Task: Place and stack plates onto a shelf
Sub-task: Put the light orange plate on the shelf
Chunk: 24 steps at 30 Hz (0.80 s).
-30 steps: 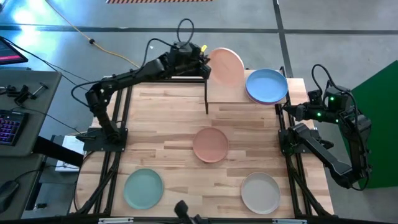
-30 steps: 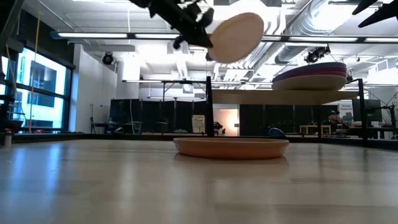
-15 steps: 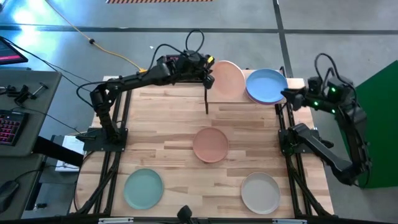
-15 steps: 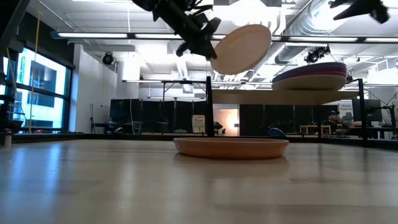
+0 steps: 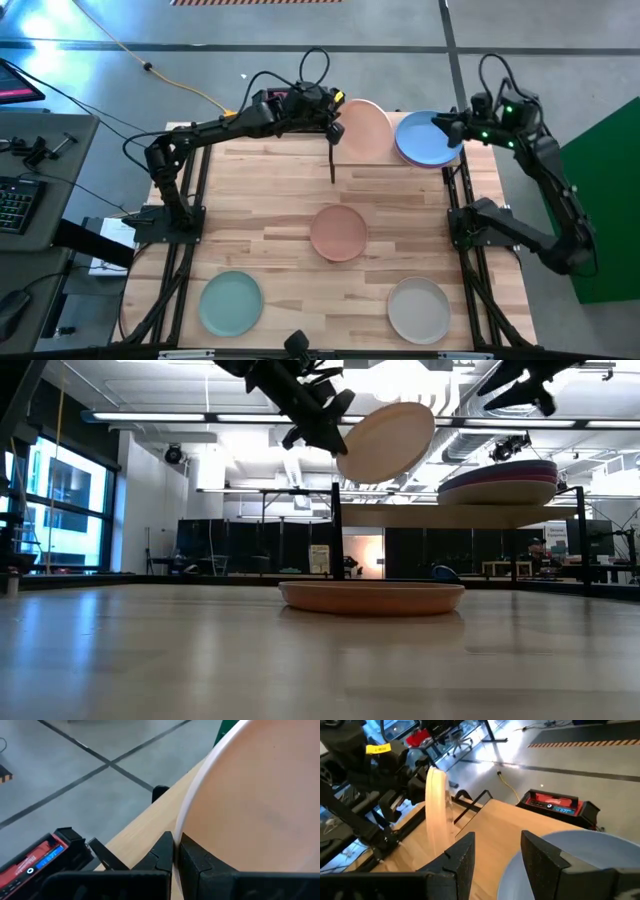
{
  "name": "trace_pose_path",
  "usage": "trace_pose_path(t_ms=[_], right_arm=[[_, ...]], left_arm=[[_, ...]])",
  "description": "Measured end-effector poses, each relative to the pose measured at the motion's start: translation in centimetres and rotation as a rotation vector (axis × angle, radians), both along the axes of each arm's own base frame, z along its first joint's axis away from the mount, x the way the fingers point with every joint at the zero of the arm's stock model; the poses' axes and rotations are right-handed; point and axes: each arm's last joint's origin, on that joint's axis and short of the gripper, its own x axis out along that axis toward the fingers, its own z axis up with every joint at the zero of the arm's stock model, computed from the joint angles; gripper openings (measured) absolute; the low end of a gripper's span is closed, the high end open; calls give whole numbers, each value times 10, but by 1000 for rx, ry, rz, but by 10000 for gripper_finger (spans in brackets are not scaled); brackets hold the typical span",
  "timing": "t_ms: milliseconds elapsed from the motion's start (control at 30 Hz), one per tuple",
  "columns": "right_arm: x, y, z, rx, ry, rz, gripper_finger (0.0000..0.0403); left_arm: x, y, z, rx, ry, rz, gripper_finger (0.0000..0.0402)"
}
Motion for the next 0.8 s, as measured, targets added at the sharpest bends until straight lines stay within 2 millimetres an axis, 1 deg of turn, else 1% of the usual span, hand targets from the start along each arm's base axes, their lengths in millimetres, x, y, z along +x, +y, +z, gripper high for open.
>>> trace_pose_path(t_ms=[167,300,467,567,700,800], right_arm=[[20,-16,-2,-28,9,79,142],[36,-22,1,-63,-23,140,142],[55,-21,6,-111,-76,217,142],[67,-18,12,-195,-114,284,142],[85,-14,18,-289,-176,414,142],[97,-6,19,-294,-218,522,142]], left_arm=[[-1,0,-2,26,43,-25,0],[-2,-1,-3,33,68,-36,0],[-2,-2,-3,27,77,-57,0],[-1,-3,-4,20,73,-74,0],[-1,-4,-4,31,81,-92,0],[-1,-4,-4,41,89,-101,0]])
